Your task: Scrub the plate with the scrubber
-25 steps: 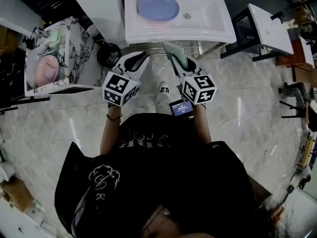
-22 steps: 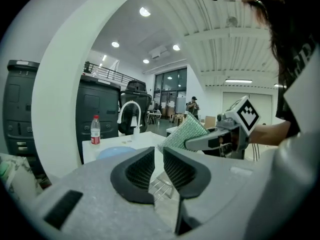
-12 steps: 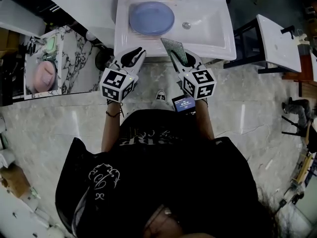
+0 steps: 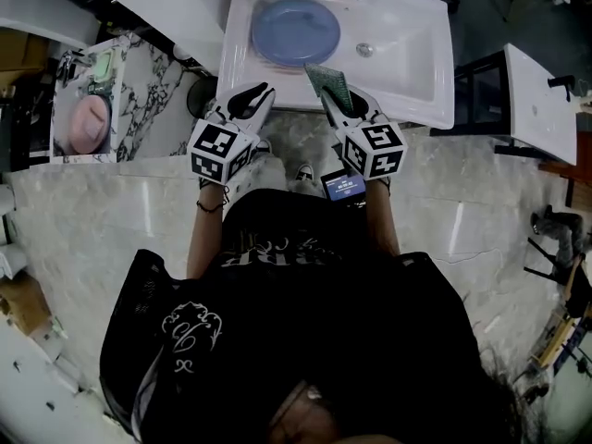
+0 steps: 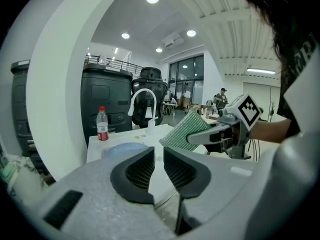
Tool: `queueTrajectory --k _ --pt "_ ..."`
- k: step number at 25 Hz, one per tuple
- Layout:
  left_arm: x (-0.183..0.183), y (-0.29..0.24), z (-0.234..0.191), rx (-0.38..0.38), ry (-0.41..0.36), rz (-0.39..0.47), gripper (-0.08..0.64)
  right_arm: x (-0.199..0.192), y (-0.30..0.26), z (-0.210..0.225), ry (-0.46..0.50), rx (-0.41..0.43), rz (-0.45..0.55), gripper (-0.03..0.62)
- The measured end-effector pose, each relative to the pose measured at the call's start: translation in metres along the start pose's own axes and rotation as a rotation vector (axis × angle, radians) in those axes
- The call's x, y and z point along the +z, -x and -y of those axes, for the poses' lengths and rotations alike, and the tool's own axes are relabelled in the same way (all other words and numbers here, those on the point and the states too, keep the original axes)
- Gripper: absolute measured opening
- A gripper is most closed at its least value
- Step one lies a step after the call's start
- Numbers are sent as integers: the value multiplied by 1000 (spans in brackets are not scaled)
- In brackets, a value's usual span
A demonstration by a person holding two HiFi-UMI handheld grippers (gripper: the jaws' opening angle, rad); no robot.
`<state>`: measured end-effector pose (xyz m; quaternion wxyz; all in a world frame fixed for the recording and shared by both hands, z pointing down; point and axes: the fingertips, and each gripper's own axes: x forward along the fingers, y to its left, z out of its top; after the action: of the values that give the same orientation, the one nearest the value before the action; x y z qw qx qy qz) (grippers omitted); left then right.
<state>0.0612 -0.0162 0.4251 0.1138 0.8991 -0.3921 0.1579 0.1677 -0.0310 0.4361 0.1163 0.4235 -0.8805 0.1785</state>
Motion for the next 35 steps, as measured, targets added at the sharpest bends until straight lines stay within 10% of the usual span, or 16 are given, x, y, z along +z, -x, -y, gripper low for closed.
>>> queueTrajectory --k 35 --pt "-15 -107 -171 -228 -62 -167 109 -24 -266 160 -154 -317 -316 86"
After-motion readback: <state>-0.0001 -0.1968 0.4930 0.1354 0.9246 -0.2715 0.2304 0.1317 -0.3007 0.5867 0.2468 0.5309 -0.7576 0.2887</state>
